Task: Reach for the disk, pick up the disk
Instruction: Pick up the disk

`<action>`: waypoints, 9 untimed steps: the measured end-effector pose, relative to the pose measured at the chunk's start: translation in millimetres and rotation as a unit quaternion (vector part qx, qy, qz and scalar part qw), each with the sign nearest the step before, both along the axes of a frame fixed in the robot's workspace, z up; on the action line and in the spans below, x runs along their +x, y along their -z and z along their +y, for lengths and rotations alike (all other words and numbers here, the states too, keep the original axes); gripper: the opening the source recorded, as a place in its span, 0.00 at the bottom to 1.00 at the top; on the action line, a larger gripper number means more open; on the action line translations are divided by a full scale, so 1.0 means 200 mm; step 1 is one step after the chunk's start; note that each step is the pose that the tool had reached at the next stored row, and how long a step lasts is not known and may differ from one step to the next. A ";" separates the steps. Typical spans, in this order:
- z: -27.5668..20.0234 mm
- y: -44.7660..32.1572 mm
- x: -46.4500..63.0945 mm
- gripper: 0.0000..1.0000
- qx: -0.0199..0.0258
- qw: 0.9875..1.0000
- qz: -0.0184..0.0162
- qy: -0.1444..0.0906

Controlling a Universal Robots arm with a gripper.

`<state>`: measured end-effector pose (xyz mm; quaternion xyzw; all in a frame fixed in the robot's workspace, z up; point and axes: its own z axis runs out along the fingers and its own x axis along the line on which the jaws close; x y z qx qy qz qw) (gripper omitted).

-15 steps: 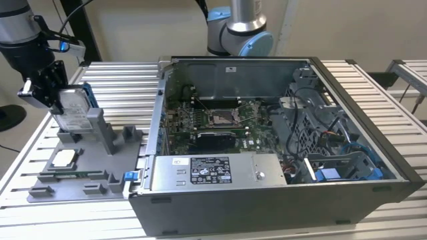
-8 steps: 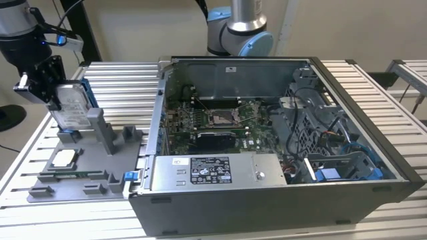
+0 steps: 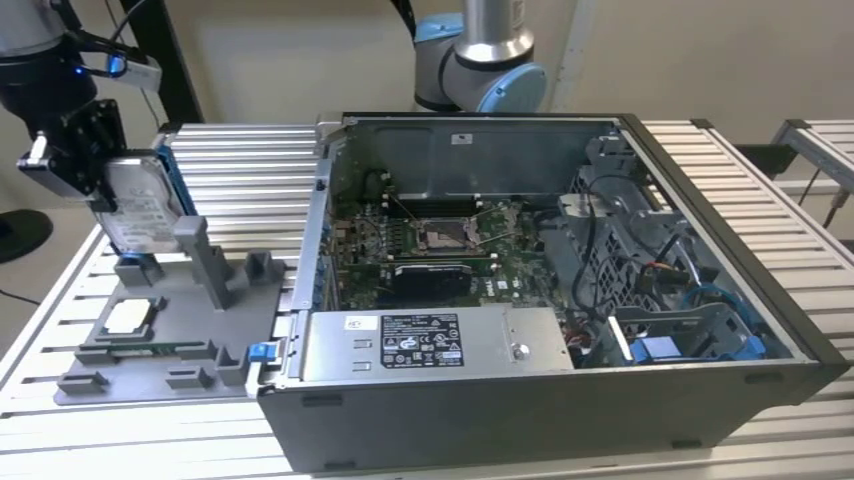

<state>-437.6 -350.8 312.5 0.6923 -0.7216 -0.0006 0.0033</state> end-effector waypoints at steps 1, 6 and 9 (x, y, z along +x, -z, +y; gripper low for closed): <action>0.000 -0.009 0.00 0.00 0.000 1.000 0.000 0.000; 0.000 -0.056 0.00 0.00 0.000 1.000 0.000 0.000; 0.000 -0.085 0.00 0.00 0.000 1.000 0.000 0.000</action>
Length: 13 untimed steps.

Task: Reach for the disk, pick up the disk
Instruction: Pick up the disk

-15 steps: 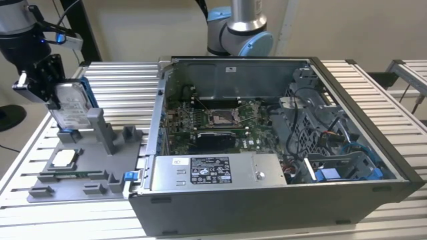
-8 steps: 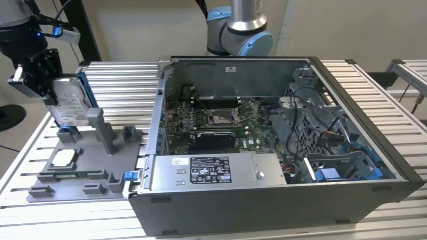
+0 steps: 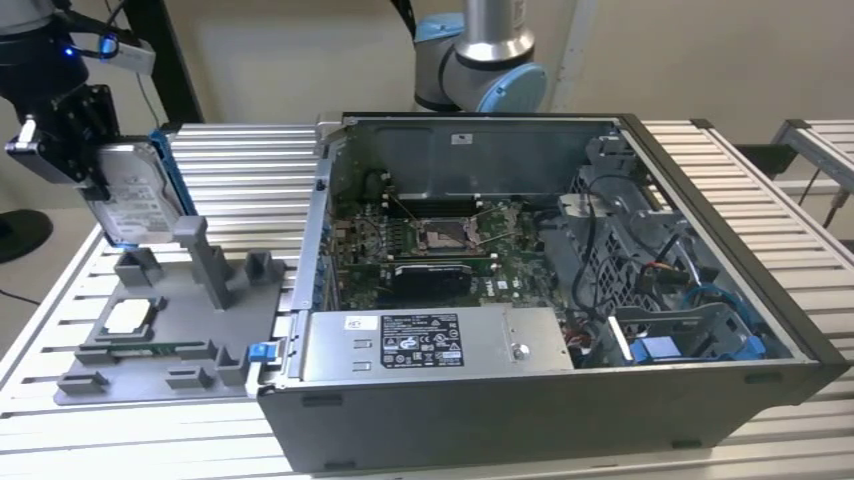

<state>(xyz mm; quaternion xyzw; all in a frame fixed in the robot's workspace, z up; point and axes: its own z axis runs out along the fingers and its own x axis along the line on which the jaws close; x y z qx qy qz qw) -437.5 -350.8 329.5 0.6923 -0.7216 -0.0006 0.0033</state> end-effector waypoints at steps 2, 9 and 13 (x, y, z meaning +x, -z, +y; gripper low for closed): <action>0.000 -0.017 0.00 0.00 0.000 1.000 0.000 0.000; 0.000 -0.073 0.00 0.00 0.000 1.000 0.000 0.000; 0.000 -0.108 0.00 0.00 0.000 1.000 0.000 0.000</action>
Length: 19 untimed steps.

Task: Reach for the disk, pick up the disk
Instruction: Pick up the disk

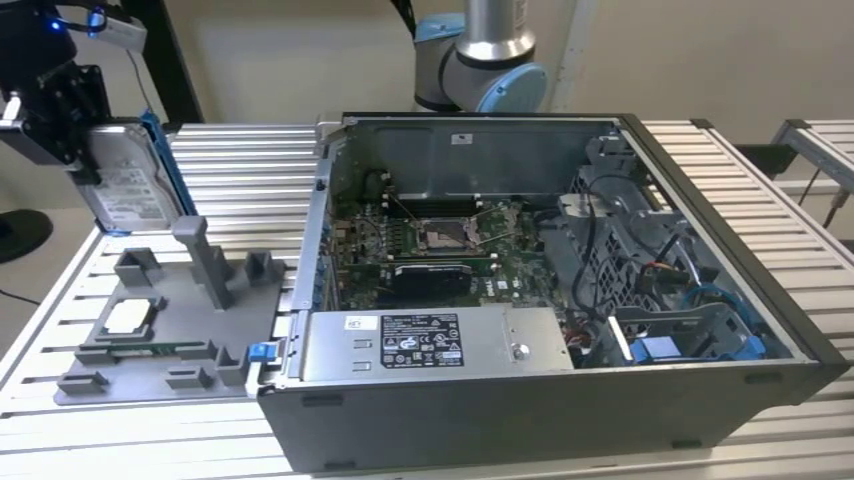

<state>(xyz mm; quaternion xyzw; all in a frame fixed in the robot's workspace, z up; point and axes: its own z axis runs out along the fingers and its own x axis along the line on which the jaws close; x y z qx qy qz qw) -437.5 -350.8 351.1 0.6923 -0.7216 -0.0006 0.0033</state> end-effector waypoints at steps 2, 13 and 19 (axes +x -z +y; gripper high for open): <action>0.000 -0.017 0.00 0.00 0.000 1.000 0.000 0.000; 0.000 -0.107 0.00 0.00 0.000 1.000 0.000 0.000; 0.000 -0.152 0.00 0.00 0.000 1.000 0.000 0.000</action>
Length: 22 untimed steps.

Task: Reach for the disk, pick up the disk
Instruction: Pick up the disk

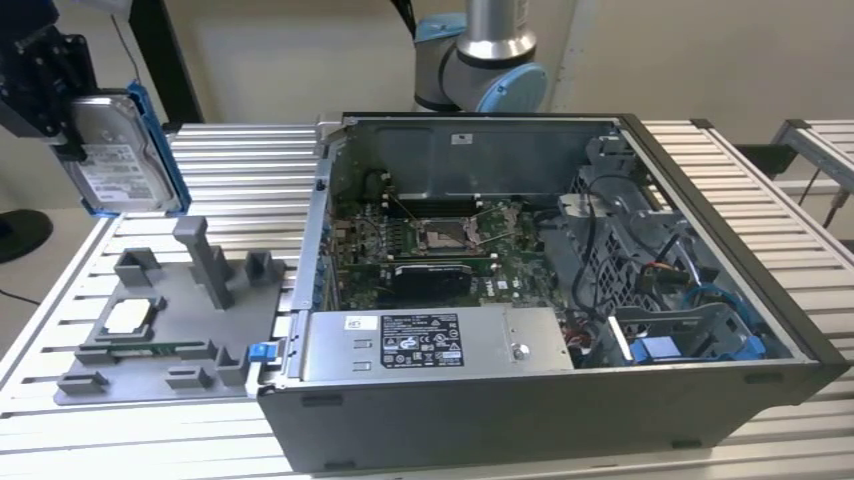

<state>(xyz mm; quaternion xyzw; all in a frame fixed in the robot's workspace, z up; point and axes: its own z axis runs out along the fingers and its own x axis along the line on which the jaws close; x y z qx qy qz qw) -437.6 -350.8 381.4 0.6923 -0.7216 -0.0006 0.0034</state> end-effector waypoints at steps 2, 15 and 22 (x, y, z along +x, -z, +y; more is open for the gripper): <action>0.000 -0.014 0.00 0.00 0.000 1.000 0.000 0.000; 0.000 -0.103 0.00 0.00 0.000 1.000 0.000 0.000; 0.000 -0.160 0.00 0.00 0.000 1.000 0.000 0.000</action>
